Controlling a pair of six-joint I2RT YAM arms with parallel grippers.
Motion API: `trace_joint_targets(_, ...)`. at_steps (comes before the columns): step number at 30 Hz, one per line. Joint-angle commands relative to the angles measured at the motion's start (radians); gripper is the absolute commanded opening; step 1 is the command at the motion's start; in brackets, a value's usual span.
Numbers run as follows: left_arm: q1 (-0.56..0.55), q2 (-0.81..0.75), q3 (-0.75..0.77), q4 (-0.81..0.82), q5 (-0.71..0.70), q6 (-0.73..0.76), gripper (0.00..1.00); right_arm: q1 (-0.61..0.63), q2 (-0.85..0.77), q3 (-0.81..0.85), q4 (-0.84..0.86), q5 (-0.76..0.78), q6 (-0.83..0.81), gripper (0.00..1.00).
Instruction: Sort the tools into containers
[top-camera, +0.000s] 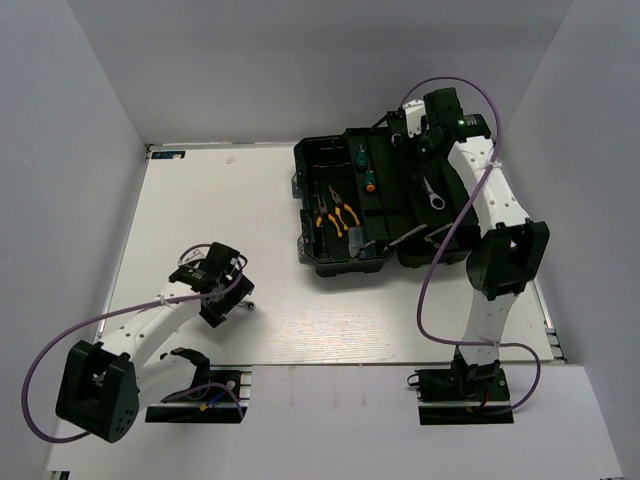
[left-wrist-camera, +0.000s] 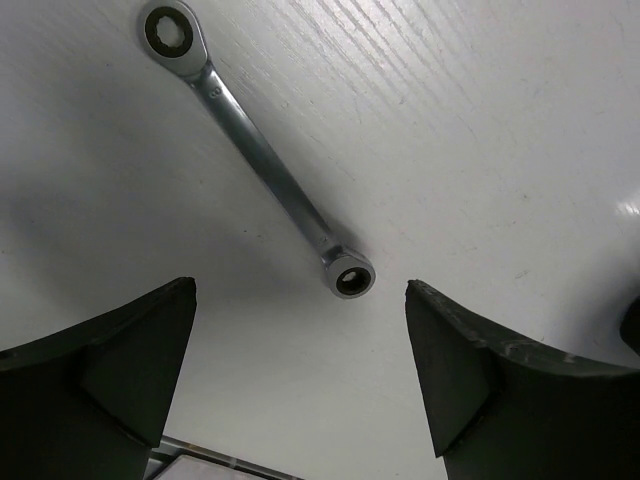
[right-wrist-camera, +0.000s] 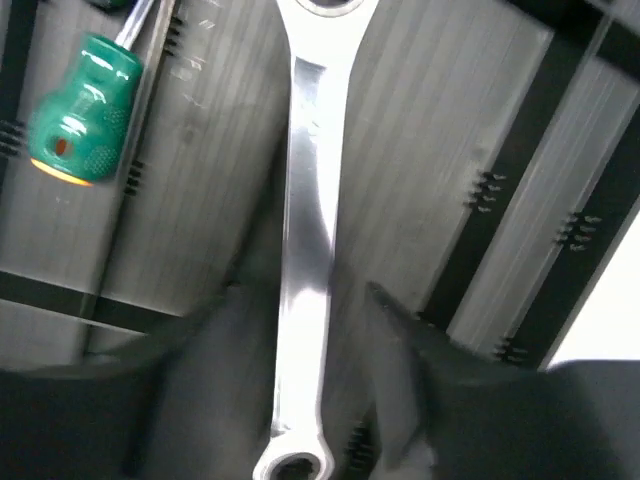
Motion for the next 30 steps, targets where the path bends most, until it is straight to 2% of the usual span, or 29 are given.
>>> trace_joint_targets(1, 0.0, 0.029, 0.047, -0.038, -0.032, -0.021, 0.95, -0.014, -0.047, 0.002, -0.005, -0.037, -0.023, 0.65)
trace_joint_targets(3, 0.0, 0.044, 0.058, -0.05, -0.032, -0.021, 0.95, -0.017, -0.092, -0.033, 0.005, -0.033, -0.023, 0.71)
trace_joint_targets(8, 0.0, 0.067, 0.069, -0.087, -0.042, -0.055, 0.94, -0.014, -0.248, -0.125, 0.083, -0.08, 0.001, 0.71)
trace_joint_targets(15, 0.0, 0.089, 0.106, -0.078, -0.08, -0.115, 0.83, -0.002, -0.386, -0.265, 0.146, -0.269, 0.061, 0.71)
trace_joint_targets(19, 0.0, 0.156, 0.124, -0.078, -0.108, -0.145, 0.7, -0.005, -0.442, -0.352, 0.175, -0.318, 0.072, 0.71)
trace_joint_targets(24, 0.0, 0.283, 0.136, -0.059, -0.108, -0.165, 0.68, -0.011, -0.517, -0.473, 0.227, -0.343, 0.064, 0.71)
trace_joint_targets(30, 0.0, 0.328, 0.136, -0.029, -0.108, -0.198, 0.6, -0.012, -0.606, -0.608, 0.261, -0.367, 0.05, 0.72)
